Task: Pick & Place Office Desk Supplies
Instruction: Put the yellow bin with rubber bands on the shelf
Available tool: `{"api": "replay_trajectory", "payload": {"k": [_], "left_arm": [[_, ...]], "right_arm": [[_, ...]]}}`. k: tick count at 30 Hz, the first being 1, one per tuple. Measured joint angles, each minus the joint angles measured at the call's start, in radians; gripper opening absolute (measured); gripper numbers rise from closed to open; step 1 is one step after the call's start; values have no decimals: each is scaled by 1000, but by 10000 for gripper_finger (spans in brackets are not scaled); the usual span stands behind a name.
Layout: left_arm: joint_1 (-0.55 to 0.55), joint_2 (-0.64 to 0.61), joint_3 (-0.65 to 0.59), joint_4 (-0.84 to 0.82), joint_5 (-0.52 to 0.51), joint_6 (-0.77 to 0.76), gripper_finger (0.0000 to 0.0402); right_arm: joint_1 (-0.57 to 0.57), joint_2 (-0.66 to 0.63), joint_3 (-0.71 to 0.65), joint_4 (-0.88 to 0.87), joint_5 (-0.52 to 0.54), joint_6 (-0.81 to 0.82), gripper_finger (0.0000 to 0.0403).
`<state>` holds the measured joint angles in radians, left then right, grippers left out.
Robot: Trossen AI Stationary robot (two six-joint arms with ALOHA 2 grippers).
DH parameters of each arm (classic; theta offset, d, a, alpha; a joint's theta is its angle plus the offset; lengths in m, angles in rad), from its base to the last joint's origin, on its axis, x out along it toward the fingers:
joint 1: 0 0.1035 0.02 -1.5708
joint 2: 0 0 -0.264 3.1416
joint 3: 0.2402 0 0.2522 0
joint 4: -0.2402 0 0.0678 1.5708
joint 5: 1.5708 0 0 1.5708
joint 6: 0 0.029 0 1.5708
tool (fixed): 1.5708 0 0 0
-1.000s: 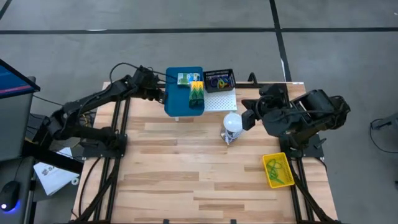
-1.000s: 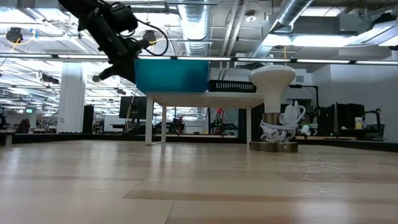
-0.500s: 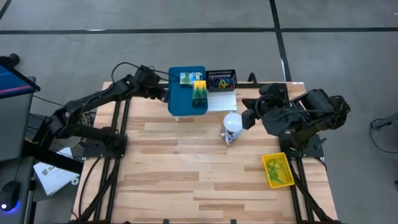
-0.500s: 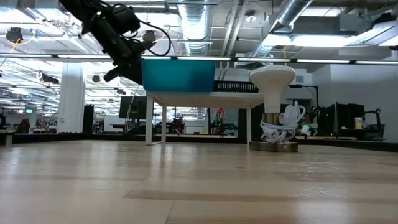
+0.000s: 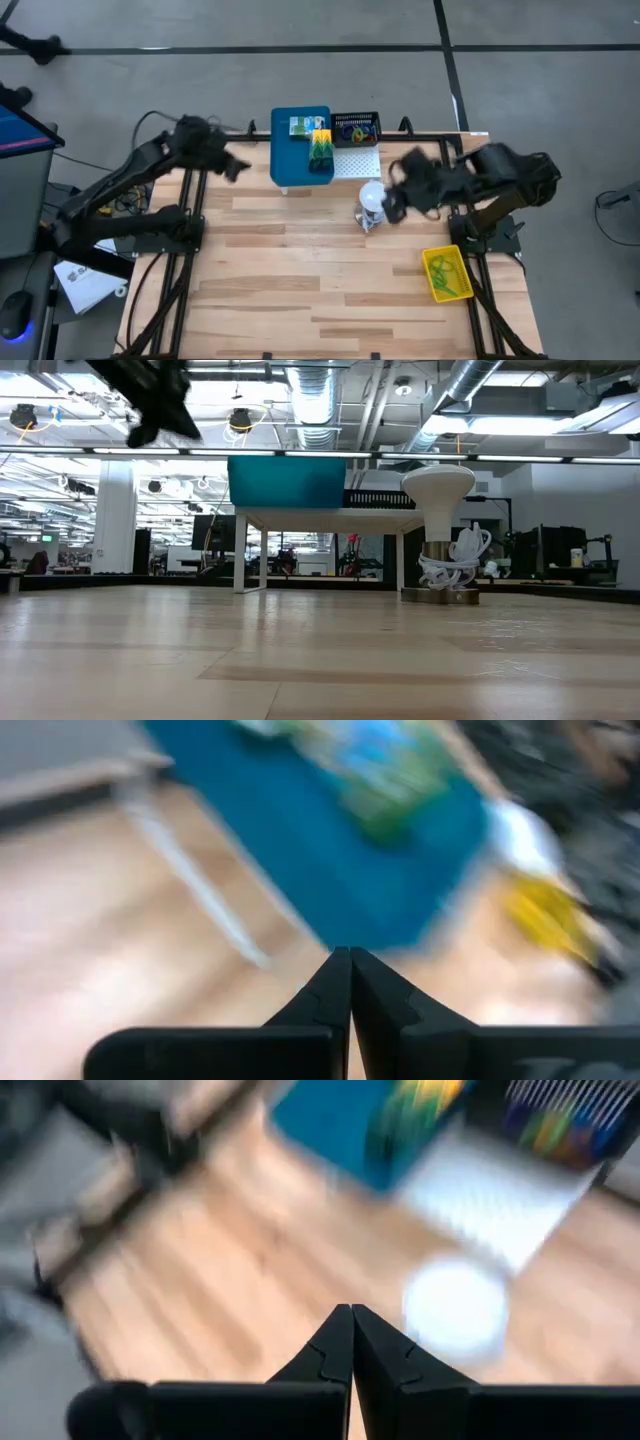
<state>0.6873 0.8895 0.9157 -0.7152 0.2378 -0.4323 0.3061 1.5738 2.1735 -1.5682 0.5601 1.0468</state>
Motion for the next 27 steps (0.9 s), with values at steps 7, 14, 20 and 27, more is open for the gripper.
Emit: {"api": "replay_trajectory", "payload": {"k": [7, 14, 20, 27], "left_arm": [[-228, -248, 0, -109, 205, 49, 0], [-348, -344, 1, -33, 53, 6, 0], [-355, -286, 1, -20, 50, 2, 0], [-356, -171, 1, 38, 81, 6, 0]], "right_arm": [[99, -146, -507, -2, -237, 175, 0], [416, -411, -1031, 219, -488, 699, 13], [638, -463, -1178, 322, -497, 1010, 58], [718, -427, -1191, 249, -578, 1123, 118]]}}
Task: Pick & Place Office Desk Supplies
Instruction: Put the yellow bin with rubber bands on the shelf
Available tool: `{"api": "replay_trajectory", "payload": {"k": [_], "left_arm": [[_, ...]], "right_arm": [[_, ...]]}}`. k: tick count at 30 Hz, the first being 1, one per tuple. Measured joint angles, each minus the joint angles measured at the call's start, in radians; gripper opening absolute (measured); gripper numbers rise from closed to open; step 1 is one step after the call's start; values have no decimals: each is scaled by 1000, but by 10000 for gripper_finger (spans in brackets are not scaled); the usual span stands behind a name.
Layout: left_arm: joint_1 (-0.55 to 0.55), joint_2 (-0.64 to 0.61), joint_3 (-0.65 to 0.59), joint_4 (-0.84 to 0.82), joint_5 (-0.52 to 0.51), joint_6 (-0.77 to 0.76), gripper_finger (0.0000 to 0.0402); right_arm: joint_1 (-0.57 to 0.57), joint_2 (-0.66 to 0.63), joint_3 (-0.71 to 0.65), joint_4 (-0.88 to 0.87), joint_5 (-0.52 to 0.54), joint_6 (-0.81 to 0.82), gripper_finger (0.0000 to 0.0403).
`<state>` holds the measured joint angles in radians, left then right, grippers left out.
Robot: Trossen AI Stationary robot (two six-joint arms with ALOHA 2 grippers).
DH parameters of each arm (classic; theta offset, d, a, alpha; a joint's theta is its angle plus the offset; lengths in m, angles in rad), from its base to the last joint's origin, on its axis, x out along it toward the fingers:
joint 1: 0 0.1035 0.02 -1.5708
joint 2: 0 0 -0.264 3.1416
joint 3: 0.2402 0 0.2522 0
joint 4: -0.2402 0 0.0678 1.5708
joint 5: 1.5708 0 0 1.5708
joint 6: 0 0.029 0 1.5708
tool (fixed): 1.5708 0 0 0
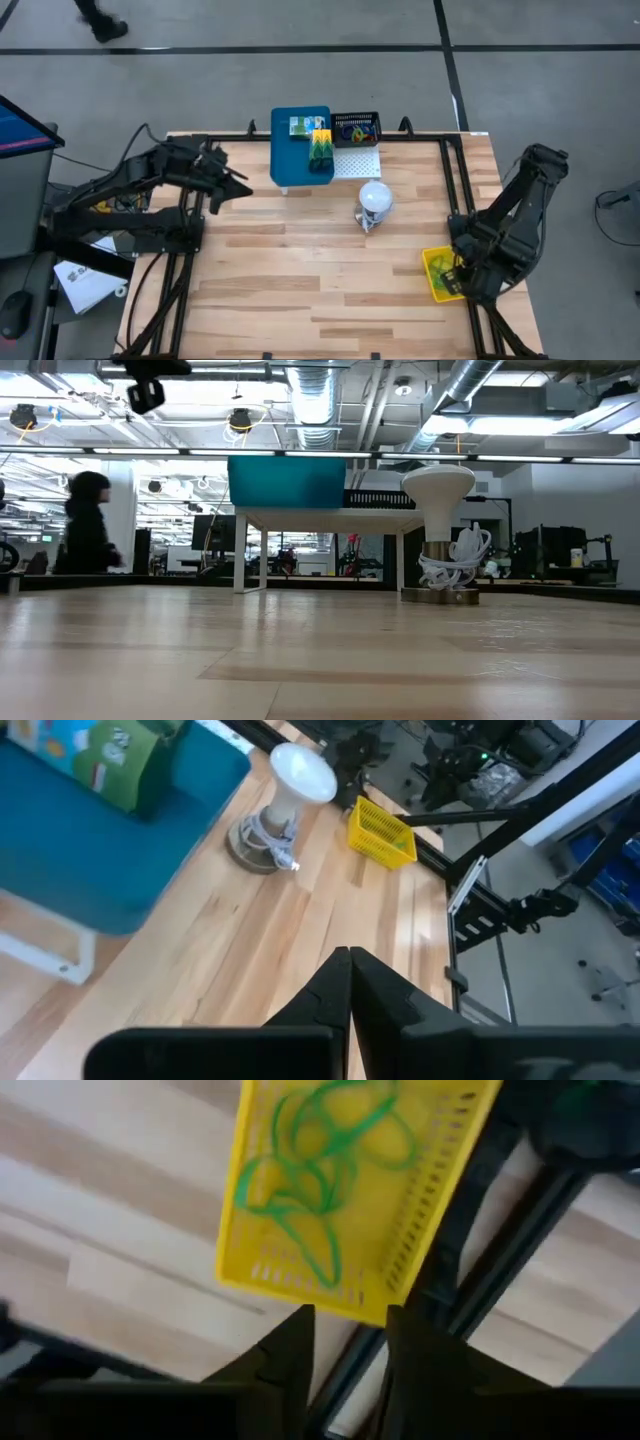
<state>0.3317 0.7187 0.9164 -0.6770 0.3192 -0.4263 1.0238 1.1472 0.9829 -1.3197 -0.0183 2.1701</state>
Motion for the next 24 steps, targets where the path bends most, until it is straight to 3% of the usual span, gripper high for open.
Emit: {"api": "replay_trajectory", "payload": {"k": [11, 16, 24], "left_arm": [[-59, 117, 0, 178, 37, -3, 0], [-93, 137, 0, 186, 35, -5, 0], [-103, 131, 0, 203, 27, -28, 0]], "right_arm": [[-76, -8, 0, -143, 7, -3, 148], [-90, 0, -8, -40, 76, -5, 147], [-165, 41, -178, 256, 71, -12, 152]]}}
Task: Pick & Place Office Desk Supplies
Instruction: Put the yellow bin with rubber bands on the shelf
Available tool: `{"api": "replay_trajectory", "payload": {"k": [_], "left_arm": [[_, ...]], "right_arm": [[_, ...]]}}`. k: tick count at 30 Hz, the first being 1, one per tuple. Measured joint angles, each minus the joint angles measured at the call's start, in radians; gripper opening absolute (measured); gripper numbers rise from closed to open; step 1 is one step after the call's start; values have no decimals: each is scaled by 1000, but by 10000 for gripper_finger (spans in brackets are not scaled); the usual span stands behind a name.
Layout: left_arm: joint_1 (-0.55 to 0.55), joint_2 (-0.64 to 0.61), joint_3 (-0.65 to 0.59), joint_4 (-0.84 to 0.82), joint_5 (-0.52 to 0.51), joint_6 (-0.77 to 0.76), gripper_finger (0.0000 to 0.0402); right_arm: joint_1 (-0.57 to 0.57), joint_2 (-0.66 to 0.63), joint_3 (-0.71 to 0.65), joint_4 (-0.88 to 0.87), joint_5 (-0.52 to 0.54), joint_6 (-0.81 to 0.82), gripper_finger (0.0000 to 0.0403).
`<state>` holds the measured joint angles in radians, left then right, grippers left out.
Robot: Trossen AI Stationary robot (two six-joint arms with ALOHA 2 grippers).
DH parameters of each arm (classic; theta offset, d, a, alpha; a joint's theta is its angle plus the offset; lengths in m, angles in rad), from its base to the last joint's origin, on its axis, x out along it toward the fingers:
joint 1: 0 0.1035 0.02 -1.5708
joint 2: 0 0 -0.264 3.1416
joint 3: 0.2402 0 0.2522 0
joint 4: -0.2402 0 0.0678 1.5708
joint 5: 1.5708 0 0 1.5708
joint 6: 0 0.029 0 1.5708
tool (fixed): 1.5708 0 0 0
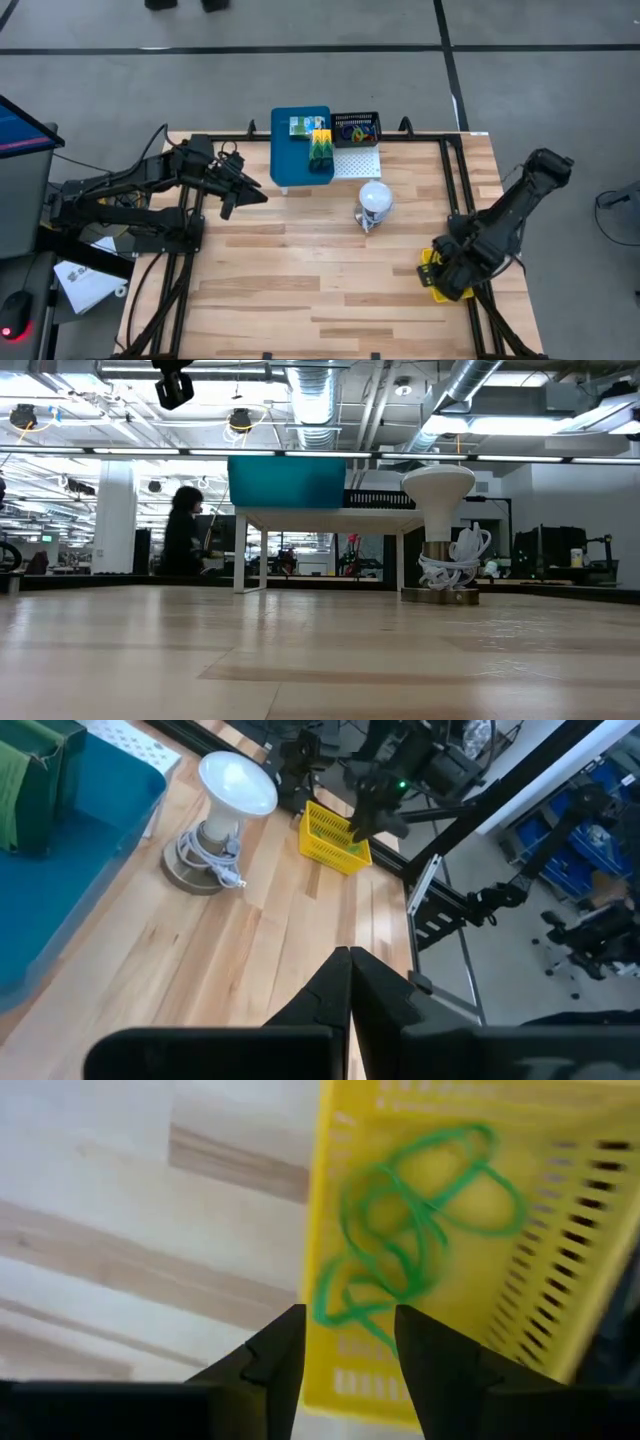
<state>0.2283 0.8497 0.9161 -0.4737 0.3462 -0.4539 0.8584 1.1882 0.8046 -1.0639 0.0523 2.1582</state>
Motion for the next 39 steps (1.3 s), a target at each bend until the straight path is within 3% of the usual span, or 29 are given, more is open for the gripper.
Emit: {"api": "replay_trajectory", "payload": {"k": [6, 20, 27, 34, 39], "left_arm": [[0, 0, 0, 4, -1, -20, 0], [0, 0, 0, 12, -2, -17, 0], [0, 0, 0, 13, -2, -18, 0], [0, 0, 0, 28, -2, -18, 0], [-6, 0, 0, 33, -2, -18, 0]], "right_arm": [[-46, 15, -45, 116, 26, -19, 152], [-95, 180, -56, 189, -11, -53, 139], [-109, 212, -56, 179, -34, -74, 97], [-111, 240, -53, 181, -50, -127, 14], [-115, 238, -45, 168, -51, -172, 7]]}}
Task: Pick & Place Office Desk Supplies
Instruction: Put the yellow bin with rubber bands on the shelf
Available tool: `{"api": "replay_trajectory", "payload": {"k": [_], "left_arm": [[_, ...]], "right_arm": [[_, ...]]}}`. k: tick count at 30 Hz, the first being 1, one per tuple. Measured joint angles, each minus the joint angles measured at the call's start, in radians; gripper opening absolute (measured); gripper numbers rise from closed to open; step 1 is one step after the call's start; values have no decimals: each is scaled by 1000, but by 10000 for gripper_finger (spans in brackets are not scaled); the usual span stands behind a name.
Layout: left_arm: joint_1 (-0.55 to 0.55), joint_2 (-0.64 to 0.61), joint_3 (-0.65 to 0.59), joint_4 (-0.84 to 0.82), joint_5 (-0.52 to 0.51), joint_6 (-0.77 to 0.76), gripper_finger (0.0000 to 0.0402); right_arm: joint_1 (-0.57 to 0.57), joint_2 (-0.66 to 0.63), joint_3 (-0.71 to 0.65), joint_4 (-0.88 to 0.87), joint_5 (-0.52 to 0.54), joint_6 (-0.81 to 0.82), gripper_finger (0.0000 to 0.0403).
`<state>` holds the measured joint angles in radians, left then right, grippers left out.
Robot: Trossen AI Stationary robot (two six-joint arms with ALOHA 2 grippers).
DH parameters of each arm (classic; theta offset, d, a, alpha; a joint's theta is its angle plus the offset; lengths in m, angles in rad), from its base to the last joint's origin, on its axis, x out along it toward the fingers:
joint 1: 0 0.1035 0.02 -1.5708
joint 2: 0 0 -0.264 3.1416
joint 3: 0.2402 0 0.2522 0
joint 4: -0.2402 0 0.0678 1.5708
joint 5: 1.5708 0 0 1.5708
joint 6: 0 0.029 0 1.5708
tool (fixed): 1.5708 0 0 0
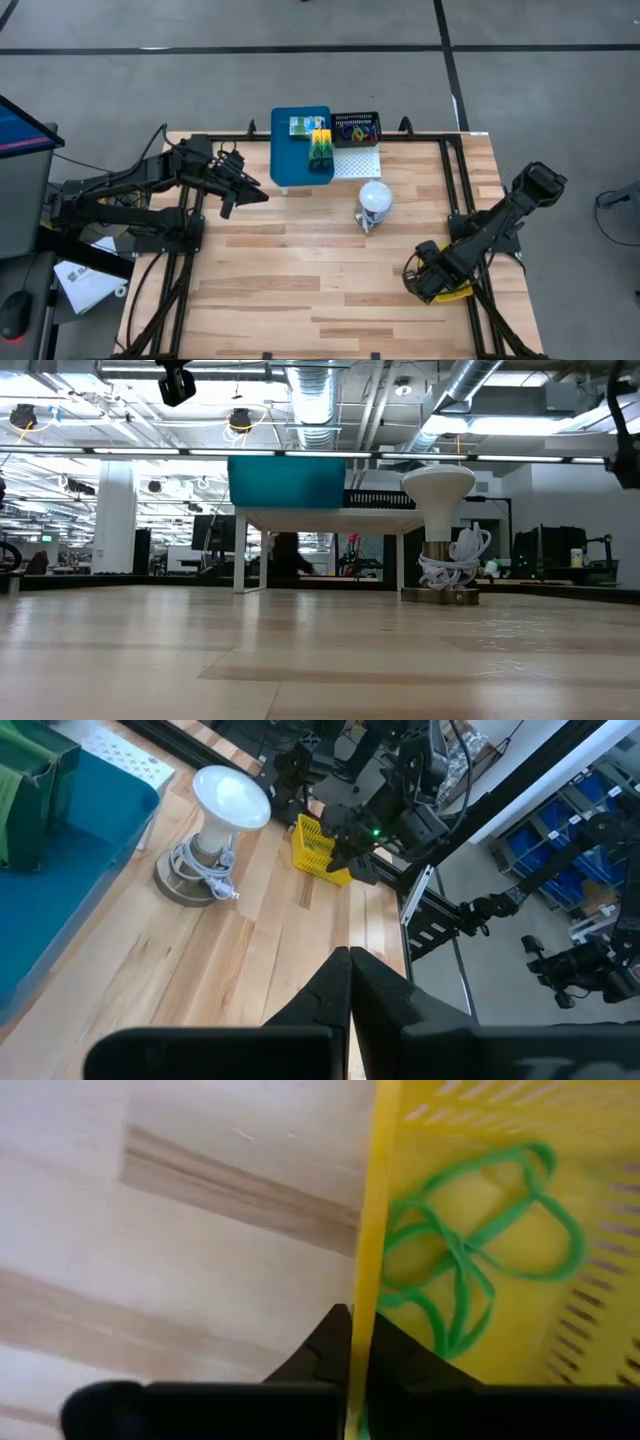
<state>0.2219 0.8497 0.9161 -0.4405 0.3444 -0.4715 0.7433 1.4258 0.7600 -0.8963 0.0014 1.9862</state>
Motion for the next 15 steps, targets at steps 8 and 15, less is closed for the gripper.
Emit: {"api": "replay_trajectory", "payload": {"k": [8, 15], "left_arm": [[-10, 0, 0, 2, 0, 1, 0], [-10, 0, 0, 19, 0, 1, 0]], "right_arm": [[-2, 0, 147, -200, 55, -134, 4], [-2, 2, 283, -300, 105, -365, 2]]}}
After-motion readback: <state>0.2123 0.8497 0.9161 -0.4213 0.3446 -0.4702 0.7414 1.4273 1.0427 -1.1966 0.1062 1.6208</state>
